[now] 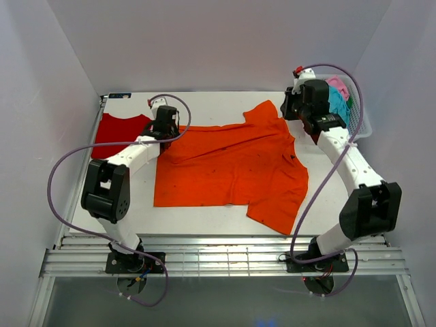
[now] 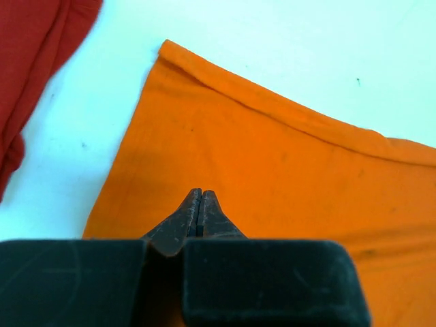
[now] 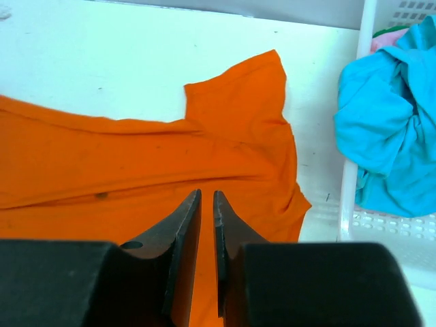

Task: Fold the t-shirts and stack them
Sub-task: Flatten out the tshirt

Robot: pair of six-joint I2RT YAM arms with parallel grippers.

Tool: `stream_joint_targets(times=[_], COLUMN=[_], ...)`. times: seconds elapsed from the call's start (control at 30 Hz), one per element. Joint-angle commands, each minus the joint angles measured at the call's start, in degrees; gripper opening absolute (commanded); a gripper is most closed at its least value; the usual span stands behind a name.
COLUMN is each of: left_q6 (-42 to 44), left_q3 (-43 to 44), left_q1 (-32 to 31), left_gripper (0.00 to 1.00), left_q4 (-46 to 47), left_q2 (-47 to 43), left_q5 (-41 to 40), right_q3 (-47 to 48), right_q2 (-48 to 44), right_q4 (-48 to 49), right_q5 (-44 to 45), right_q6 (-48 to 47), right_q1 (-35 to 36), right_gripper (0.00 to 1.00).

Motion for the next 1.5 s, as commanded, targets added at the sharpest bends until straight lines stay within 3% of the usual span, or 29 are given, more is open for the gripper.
stream_joint_targets(times=[0.0,0.17,0.5,1.47], left_q6=[1.59,2.29,3.17,4.23], left_q3=[4.07,8.91,13.75,21.57], left_q1=[-0.15,-0.06,0.29,6.0], left_gripper=[0.01,0.0,0.0,0.0], left_q4=[-0.29,-0.37,0.15,0.51], left_q2=[5.92,14.09,18.5,27.2], left_q5=[-1.44,-1.79,-2.58,0.85], right_q3=[-6.17,-11.72,-16.21,-23.41], right_q2=[-6.73,-15.1,-26.26,-33.31], right_q4=[0.64,0.82,-0.5,-3.4], right_q5=[-1.94,-1.33,-0.89,-0.89], right_q6=[1.46,1.46,1.9,2.52], right_q1=[1.44,3.11,3.81,6.36], right_gripper=[0.17,0.15,0.13,0.13])
